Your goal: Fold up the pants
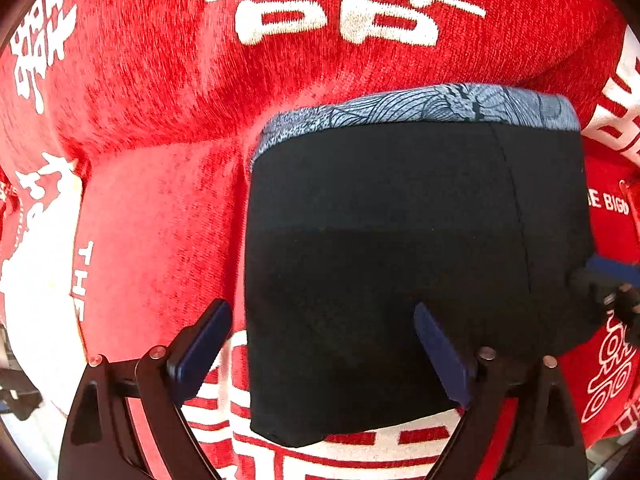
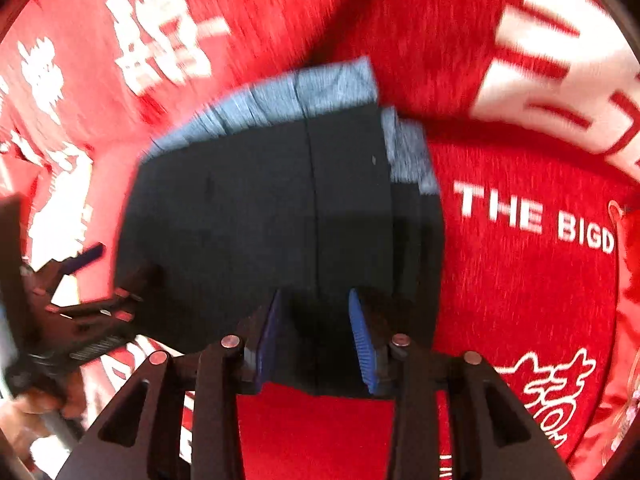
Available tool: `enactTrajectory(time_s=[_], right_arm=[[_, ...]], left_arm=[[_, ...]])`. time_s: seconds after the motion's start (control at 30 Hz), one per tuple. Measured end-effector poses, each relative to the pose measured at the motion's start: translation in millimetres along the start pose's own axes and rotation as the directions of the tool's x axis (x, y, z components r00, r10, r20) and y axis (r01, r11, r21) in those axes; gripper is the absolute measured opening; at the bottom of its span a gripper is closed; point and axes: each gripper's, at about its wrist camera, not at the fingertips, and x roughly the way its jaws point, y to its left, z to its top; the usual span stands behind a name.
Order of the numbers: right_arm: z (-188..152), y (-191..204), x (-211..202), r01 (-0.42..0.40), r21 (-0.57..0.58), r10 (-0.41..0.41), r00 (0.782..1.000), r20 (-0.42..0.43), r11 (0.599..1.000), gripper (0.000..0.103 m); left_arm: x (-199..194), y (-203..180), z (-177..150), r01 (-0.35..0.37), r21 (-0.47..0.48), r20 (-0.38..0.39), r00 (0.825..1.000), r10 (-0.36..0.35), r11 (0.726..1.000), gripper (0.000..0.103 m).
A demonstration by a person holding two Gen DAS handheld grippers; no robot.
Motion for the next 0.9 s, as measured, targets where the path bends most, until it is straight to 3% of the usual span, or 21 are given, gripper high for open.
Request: enactTrajectory(time_s=[0.47, 0.9], right_arm=[[-5, 15, 4, 0.053, -0.060, -0.053, 0.999, 0.007, 0.997, 0.041], [-8, 20, 5, 0.052, -0.065, -0.052, 0.999, 0.010, 0.997, 0.045]], left_arm=[[-6, 0, -1, 0.021, -0.011, 0.006, 1.000, -0.021, 1.000, 0.093], [2, 9, 4, 0.036, -0.026, -0.010, 0.999, -0.036, 0.999, 0.093]])
